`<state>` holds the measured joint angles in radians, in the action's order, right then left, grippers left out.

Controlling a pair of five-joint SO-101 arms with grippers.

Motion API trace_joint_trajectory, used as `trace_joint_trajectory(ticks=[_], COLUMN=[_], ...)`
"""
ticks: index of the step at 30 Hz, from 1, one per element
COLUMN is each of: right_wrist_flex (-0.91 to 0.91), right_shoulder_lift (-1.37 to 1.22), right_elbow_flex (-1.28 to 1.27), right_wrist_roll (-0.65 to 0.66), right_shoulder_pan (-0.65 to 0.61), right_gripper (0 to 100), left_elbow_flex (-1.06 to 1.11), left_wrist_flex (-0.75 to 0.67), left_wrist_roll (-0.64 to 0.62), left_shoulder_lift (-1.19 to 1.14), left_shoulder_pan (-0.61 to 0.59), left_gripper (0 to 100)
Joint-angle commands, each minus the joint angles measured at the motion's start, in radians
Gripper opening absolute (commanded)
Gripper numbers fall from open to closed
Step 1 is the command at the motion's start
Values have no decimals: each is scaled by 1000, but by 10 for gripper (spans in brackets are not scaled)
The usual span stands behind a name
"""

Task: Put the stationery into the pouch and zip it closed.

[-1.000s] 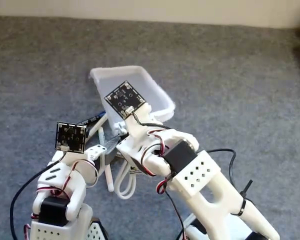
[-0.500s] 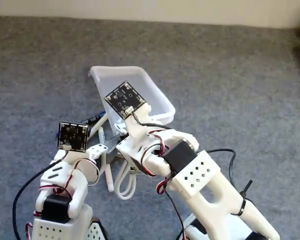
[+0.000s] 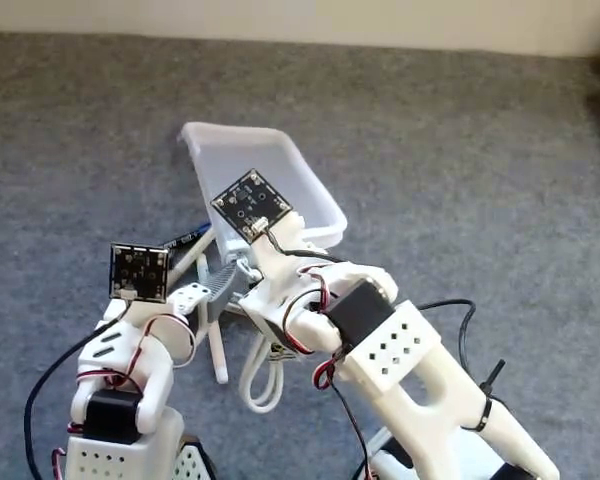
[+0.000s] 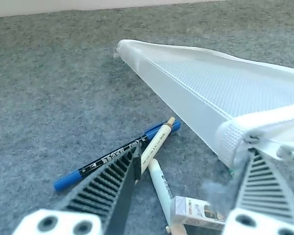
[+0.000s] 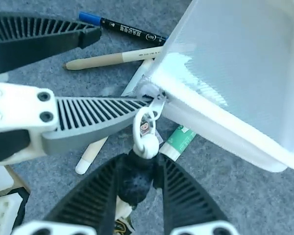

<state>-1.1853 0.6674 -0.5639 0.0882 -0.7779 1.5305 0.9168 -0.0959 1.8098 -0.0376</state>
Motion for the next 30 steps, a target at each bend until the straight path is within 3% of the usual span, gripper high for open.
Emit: trace_joint_trajectory(ticks=[1,7,17,25,30], right_wrist_flex=[-8,-2,-2,-27,-82], right_shoulder_lift=[12,12,12,10,10], right_elbow_flex=[53,2,-39,-39,-38], right_wrist_roll=[-3,-2,-2,2,69], right_shoulder_pan=[-8,-5,-2,105,128], right_gripper=[5,5,5,5,5], left_elbow_flex=[-16,-18,-18,-18,-19], left_wrist_flex=[-21,-23,-20,-21,-20], left_wrist_roll=[-3,-3,-3,-3,51], left_shoulder_lift=[8,8,8,8,8], left_shoulder_pan=[-45,-56,-56,-58,-58], left_gripper=[264,171,168,95,89])
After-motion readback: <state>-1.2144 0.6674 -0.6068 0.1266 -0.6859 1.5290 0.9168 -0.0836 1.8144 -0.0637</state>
